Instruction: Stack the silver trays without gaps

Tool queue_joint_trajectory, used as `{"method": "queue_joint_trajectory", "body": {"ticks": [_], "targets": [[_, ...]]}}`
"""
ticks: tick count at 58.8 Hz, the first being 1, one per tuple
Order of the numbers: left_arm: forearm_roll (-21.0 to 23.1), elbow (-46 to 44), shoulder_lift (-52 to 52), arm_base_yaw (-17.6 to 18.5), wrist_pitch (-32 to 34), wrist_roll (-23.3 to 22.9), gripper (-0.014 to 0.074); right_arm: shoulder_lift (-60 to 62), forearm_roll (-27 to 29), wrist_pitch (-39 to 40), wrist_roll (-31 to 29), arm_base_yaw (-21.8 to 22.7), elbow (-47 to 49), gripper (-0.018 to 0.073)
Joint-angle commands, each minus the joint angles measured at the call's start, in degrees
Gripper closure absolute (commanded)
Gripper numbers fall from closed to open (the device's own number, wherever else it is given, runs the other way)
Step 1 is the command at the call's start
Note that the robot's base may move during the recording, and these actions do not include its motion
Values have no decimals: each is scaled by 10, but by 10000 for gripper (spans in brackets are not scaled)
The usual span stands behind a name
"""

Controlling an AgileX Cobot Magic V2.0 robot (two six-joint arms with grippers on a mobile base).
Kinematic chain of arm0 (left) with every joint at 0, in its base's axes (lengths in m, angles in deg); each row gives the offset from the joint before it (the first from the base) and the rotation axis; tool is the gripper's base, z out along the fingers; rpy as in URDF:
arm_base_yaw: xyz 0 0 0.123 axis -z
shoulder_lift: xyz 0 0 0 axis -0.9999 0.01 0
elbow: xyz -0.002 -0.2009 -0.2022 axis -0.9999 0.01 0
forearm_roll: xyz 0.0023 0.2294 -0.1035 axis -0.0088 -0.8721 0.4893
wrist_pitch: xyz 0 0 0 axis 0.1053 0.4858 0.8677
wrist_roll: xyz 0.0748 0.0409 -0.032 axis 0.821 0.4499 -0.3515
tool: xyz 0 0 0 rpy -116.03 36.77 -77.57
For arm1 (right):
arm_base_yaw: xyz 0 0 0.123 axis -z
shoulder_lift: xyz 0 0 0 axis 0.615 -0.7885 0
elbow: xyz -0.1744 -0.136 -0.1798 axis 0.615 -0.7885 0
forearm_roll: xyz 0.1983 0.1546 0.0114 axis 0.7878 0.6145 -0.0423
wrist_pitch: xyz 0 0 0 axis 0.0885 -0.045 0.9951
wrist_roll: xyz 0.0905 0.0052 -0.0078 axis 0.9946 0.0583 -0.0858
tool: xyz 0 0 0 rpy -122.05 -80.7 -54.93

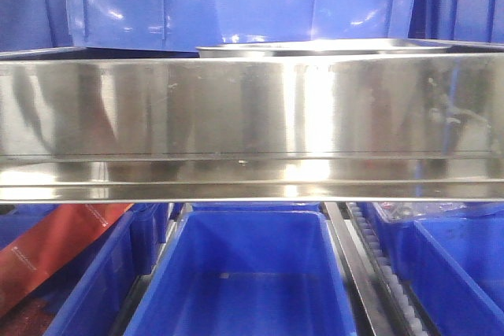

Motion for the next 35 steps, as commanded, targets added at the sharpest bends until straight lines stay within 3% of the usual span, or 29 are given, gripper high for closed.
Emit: {"method": "queue_joint_trajectory", "body": {"ticks": [1,12,24,35], "targets": [[8,-20,3,0,28,0,603,0,-11,-94,1,2,62,638],[24,-26,28,0,-4,0,603,-79,-11,-231,1,2,185,638],[35,-130,147,2,-248,17,603,-234,-35,-387,-20,2,327,638],[48,-258,288,2,-386,32,603,-394,-29,-511,-48,1,430,638]]}}
